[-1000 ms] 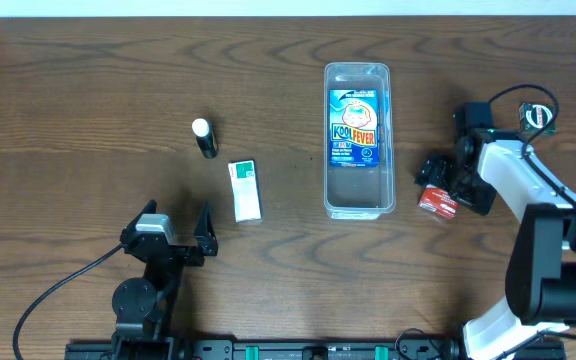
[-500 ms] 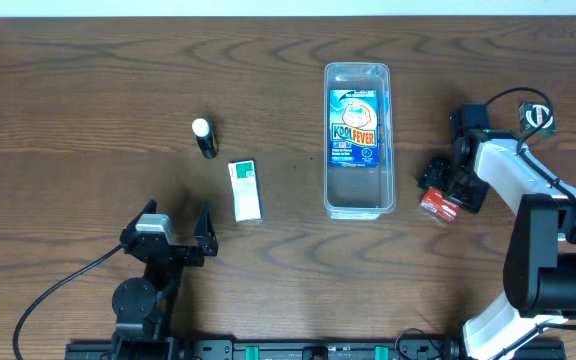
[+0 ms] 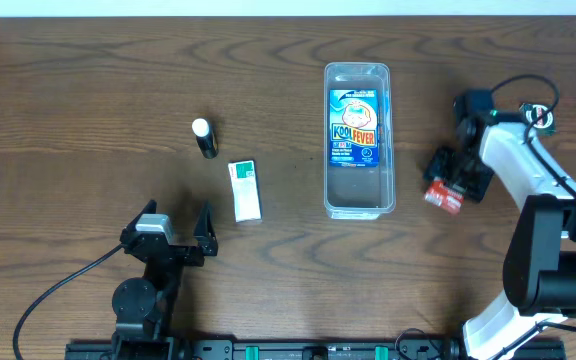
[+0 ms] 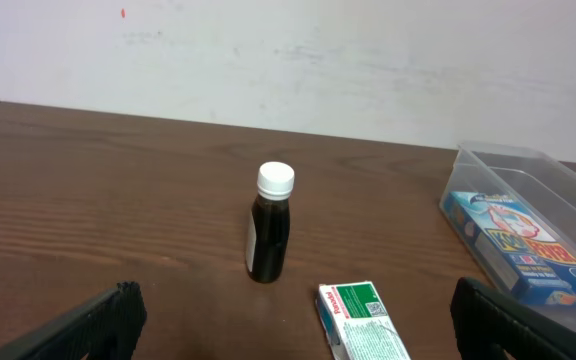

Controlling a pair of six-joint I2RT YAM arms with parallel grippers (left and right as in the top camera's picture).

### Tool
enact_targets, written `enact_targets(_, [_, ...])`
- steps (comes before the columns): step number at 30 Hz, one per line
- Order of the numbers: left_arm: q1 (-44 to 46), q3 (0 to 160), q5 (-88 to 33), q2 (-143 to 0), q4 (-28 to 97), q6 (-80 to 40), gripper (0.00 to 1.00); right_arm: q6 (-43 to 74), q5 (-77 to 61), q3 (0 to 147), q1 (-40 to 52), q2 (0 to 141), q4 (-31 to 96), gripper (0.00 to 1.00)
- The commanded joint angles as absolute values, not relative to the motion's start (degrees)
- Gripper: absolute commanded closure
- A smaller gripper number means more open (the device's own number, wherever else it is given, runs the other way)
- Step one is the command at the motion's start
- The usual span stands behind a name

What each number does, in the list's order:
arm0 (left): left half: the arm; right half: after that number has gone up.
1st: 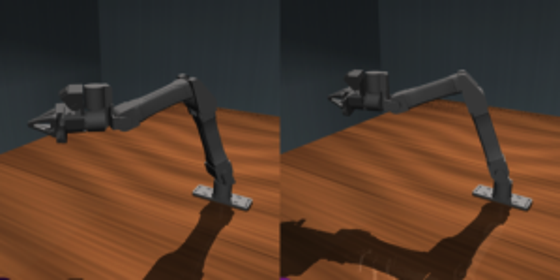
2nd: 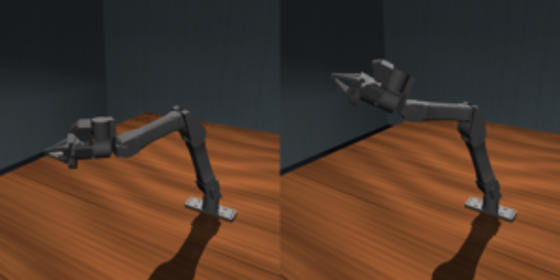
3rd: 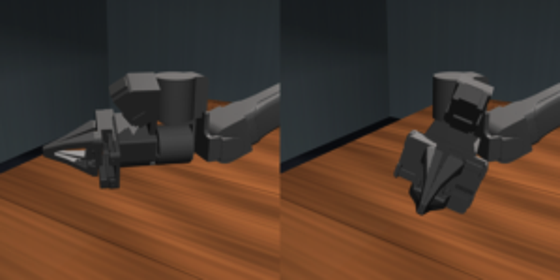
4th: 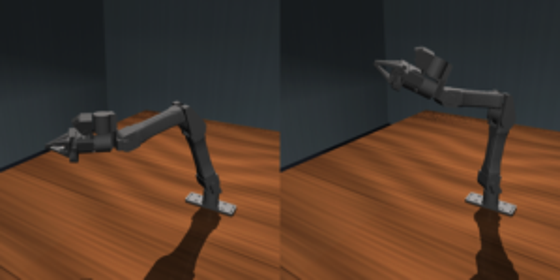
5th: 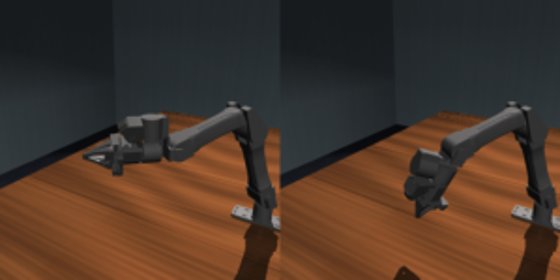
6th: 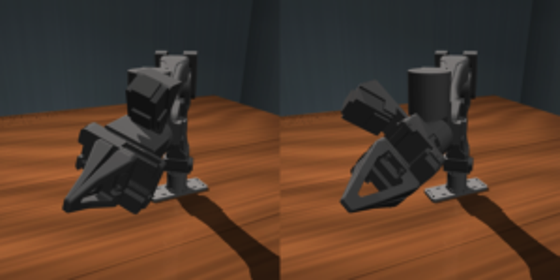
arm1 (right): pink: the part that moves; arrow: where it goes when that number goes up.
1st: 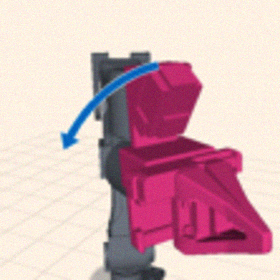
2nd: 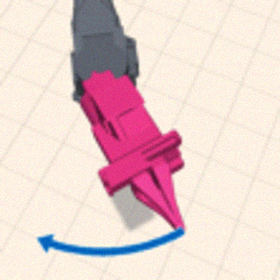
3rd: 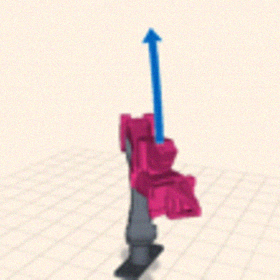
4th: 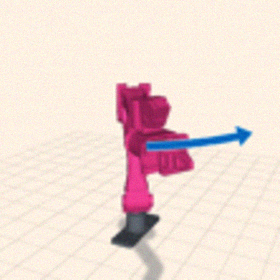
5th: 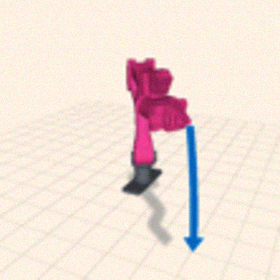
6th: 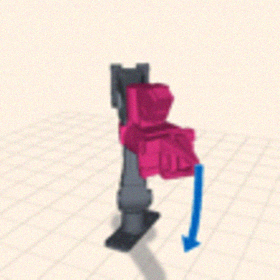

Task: Pack container
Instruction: 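Carry the red box into the clear container and release it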

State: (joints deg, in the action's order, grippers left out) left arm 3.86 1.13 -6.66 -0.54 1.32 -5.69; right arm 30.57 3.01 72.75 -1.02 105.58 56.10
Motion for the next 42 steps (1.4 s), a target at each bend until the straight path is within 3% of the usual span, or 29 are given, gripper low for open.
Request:
enact_targets(1, [4.03,0.23,-7.31,-0.23,3.42,-4.75,0.02,29.41,2.39,79.79,-0.36,105.65,59.18,0.32])
enact_targets(8, [4.03,0.23,-7.31,-0.23,3.42,-4.75,0.02,24.93,-7.68,94.67,0.78,105.65,66.32,0.32])
enact_targets(14, [4.03,0.23,-7.31,-0.23,3.42,-4.75,0.02,23.51,-12.49,100.86,6.13,105.65,64.73,0.31])
enact_targets(22, [4.03,0.23,-7.31,-0.23,3.42,-4.75,0.02,23.94,-11.07,100.79,15.38,107.53,57.52,0.32])
enact_targets(28, [4.03,0.23,-7.31,-0.23,3.42,-4.75,0.02,25.23,-2.70,100.79,19.90,111.74,56.82,0.32])
enact_targets(42, [4.03,0.23,-7.31,-0.23,3.42,-4.75,0.02,21.50,2.90,100.79,20.62,122.02,50.52,0.27])
